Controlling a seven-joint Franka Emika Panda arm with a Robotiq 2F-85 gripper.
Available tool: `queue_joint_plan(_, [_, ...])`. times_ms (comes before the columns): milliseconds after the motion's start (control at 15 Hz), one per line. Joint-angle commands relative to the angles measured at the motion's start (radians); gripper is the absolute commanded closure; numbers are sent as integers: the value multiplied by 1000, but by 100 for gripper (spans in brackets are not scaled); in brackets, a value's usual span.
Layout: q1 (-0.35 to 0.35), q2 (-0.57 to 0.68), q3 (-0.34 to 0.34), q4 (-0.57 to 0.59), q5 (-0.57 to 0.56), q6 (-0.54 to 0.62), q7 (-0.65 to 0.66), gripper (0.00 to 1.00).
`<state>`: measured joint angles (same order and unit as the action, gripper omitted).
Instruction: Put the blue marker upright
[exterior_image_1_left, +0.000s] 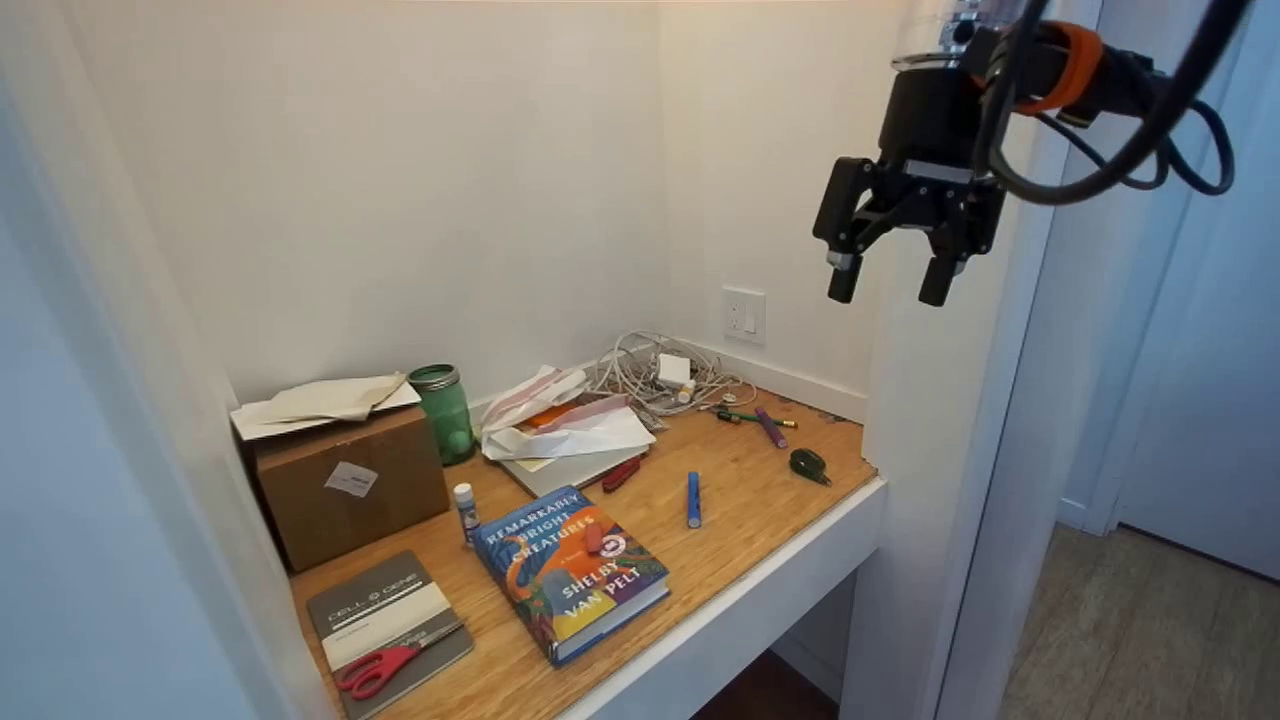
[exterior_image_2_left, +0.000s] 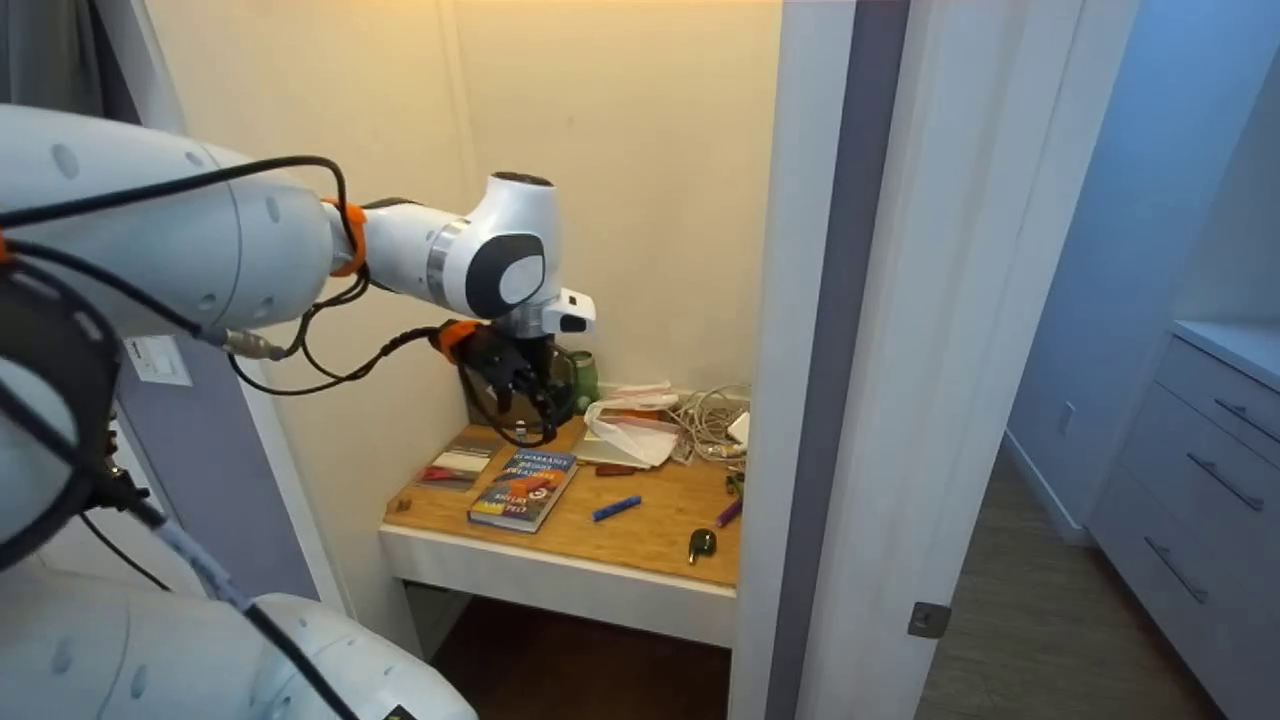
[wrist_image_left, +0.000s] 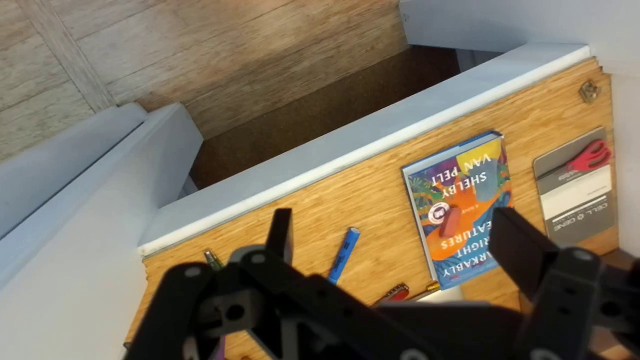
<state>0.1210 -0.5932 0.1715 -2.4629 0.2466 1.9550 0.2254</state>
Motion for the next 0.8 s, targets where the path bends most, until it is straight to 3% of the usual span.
queue_joint_plan(0, [-12,150,90,160,-77,-21,102,0])
queue_joint_plan(200, [-55,252,169,271,-219,-5,295,0])
queue_joint_plan(467, [-66,404,216,449,-373,-101,543,0])
queue_joint_plan(533, [-53,439,213,486,-395,-126,569,0])
queue_joint_plan(600, [-21,345,169,374,-348,-61,495,0])
queue_joint_plan(733, [-11,376,161,396,-354,-67,504,0])
